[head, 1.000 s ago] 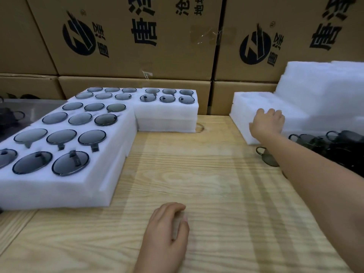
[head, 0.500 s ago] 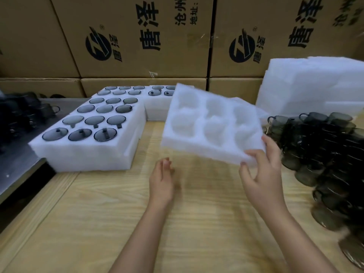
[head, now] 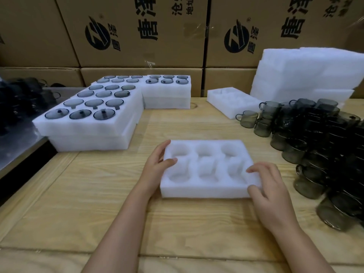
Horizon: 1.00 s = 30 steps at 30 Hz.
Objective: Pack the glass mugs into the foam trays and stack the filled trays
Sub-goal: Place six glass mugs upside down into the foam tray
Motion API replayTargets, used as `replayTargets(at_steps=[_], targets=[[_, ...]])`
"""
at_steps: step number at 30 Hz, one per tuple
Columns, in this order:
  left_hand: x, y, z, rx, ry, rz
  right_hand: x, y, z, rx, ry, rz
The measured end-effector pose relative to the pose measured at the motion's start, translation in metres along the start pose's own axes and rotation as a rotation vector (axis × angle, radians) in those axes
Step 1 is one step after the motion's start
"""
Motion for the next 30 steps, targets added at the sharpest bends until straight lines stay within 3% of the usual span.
replayTargets(at_steps=[3, 6, 8, 12, 17, 24, 30], targets=[[-0.001, -0.004, 0.0, 0.006, 0.041, -0.008, -0.012, -0.006, -0.002, 0.033, 0.008, -0.145], [-0.001, -0.005, 0.001, 0.015, 0.047, -0.003, -0.03, -0.011, -0.013, 0.08, 0.287, -0.411], [0.0, -0.005, 0.0, 0.004, 0.069, -0.001, -0.037, -0.01, -0.023, 0.144, 0.441, -0.49], [0.003, -0.004, -0.003, -0.001, 0.071, -0.022, -0.033, -0.01, -0.042, 0.315, 0.627, -0.335], [0.003, -0.004, -0.005, 0.007, 0.019, -0.039, -0.03, -0.011, -0.049, 0.306, 0.666, -0.281], [0.002, 0.0, -0.006, -0.024, 0.007, -0.048, -0.02, -0.016, -0.036, 0.119, 0.505, -0.217], [0.007, 0.001, -0.009, -0.023, -0.062, -0.006, -0.016, -0.02, -0.047, 0.248, 0.349, -0.095]])
Point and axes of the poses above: each hand's wrist, its own y-axis away from the middle knuckle, its own x-axis out of the palm, z = x × y, the point moved 3 cm from there along -y, towards the middle knuckle
